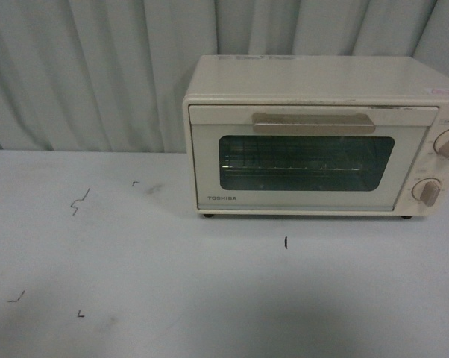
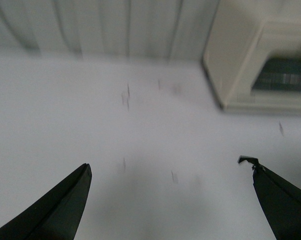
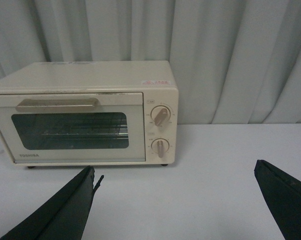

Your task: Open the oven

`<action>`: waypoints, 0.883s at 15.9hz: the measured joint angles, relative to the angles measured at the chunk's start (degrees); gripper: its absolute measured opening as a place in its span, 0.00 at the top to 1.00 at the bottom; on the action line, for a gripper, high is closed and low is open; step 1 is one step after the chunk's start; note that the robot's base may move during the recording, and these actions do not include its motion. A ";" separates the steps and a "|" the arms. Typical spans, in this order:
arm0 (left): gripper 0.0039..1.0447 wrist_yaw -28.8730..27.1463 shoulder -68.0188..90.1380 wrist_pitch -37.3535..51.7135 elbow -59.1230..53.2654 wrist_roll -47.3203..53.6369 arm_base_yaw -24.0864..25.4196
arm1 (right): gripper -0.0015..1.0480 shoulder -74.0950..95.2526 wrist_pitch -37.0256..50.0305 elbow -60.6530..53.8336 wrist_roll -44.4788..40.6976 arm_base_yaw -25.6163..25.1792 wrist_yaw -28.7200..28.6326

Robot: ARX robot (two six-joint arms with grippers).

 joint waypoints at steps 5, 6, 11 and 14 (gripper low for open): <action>0.06 -1.03 10.03 -8.39 6.64 -5.70 -5.38 | 0.06 -0.02 0.02 0.00 0.00 0.00 -0.04; 0.06 -1.60 12.07 -5.64 7.37 -9.18 -9.88 | 0.06 0.00 -0.02 0.00 0.00 0.00 0.00; 0.06 4.63 88.96 41.40 28.46 -41.75 -33.77 | 0.06 0.00 0.00 0.00 0.00 0.00 0.00; 0.06 3.91 97.98 44.26 30.88 -48.30 -36.63 | 0.06 0.00 0.00 0.00 0.00 0.00 0.00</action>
